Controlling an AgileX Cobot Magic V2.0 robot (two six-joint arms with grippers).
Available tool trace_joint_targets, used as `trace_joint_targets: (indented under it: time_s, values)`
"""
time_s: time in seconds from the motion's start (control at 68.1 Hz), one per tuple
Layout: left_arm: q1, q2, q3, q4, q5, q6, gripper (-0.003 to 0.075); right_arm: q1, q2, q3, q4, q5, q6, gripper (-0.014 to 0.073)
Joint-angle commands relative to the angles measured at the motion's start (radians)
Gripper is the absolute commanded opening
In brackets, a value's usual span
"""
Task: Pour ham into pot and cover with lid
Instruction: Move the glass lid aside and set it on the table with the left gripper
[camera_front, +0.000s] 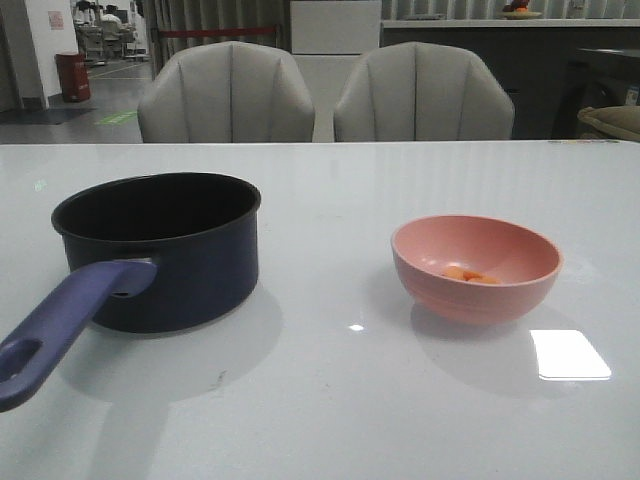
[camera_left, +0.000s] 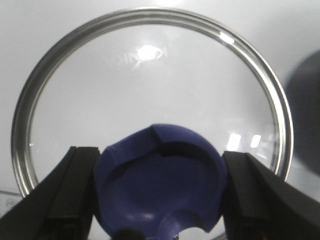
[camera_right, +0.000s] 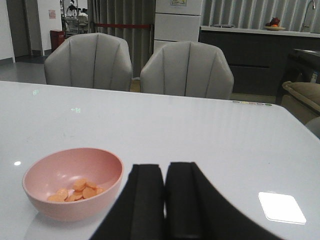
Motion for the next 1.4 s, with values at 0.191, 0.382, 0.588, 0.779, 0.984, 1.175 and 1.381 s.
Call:
trace_joint_targets:
  time_s: [0.191, 0.382, 0.588, 0.779, 0.984, 1.175, 1.381]
  values:
    - [0.035, -0.005, 0.183, -0.057, -0.280, 0.041, 0.0228, 0.002, -0.021, -0.005, -0.012, -0.085, -0.005, 0.0167]
    - [0.035, 0.062, 0.183, -0.057, -0.279, 0.048, 0.0229, 0.002, -0.021, -0.005, -0.012, -0.085, -0.005, 0.0167]
    - [0.035, 0.123, 0.183, -0.057, -0.286, 0.057, 0.0274, 0.001, -0.021, -0.005, -0.012, -0.085, -0.005, 0.0167]
    - [0.021, 0.148, 0.183, -0.061, -0.288, 0.084, 0.0461, 0.001, -0.021, -0.005, -0.012, -0.085, -0.005, 0.0167]
    - [-0.032, 0.150, 0.183, -0.058, -0.298, 0.084, 0.0611, 0.001, -0.021, -0.005, -0.012, -0.085, -0.005, 0.0167]
    - [-0.097, 0.137, 0.148, -0.028, -0.247, 0.084, 0.0606, 0.001, -0.021, -0.005, -0.012, -0.085, -0.005, 0.0167]
    - [-0.151, -0.021, 0.136, -0.044, -0.231, 0.084, 0.0606, 0.001, -0.021, -0.005, -0.012, -0.085, -0.005, 0.0167]
